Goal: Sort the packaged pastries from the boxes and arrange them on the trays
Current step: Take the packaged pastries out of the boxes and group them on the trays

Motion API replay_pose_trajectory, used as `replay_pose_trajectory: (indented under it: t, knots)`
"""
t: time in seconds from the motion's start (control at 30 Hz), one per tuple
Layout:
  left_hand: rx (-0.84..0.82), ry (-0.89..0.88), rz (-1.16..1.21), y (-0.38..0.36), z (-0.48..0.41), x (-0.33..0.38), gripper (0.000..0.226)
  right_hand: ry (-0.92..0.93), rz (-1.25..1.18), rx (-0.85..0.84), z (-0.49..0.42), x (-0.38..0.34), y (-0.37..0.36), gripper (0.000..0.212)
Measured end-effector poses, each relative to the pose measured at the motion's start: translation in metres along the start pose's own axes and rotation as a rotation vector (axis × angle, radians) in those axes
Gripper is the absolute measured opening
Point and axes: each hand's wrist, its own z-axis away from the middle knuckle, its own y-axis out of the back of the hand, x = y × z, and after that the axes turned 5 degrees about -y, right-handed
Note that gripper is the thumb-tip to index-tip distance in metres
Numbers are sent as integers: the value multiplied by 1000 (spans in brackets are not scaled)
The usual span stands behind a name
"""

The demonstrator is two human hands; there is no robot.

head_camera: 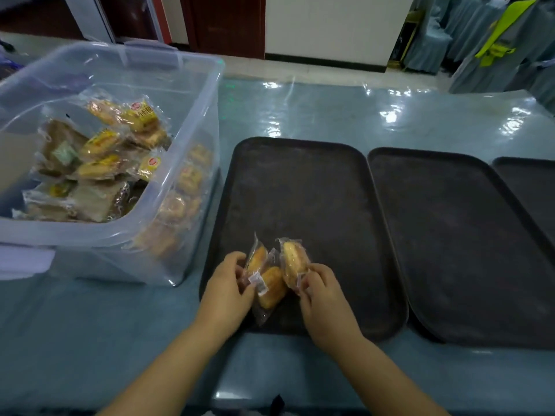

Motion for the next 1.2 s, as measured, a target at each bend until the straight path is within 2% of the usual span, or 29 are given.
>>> replay_pose_trajectory:
  t: [0.07,0.13,0.53,0.63,0.83,1.03,1.2]
  knots:
    - [-67,-2,-28,5,5,-14,56,-3,69,-7,7,-6,-12,7]
    - [-96,-16,-60,9,7,-24,58,-28,116,-1,14,-12,-23,11]
    - [-104,-67,-173,42,16,-68,42,-80,66,23,18,-55,-69,3]
    - [-130,-58,-226,41,18,-71,42,-112,82,1,19,-59,-66,11]
    - [-58,-117,-333,46,23,-65,42,-188,70,-143,22,-61,-45,36]
    - [-2,-214,-277,56,20,-24,35,-130,-12,-73,3,-61,-3,22]
    - [60,-391,-185,78,10,37,30,-57,-96,-15,-25,-81,50,7]
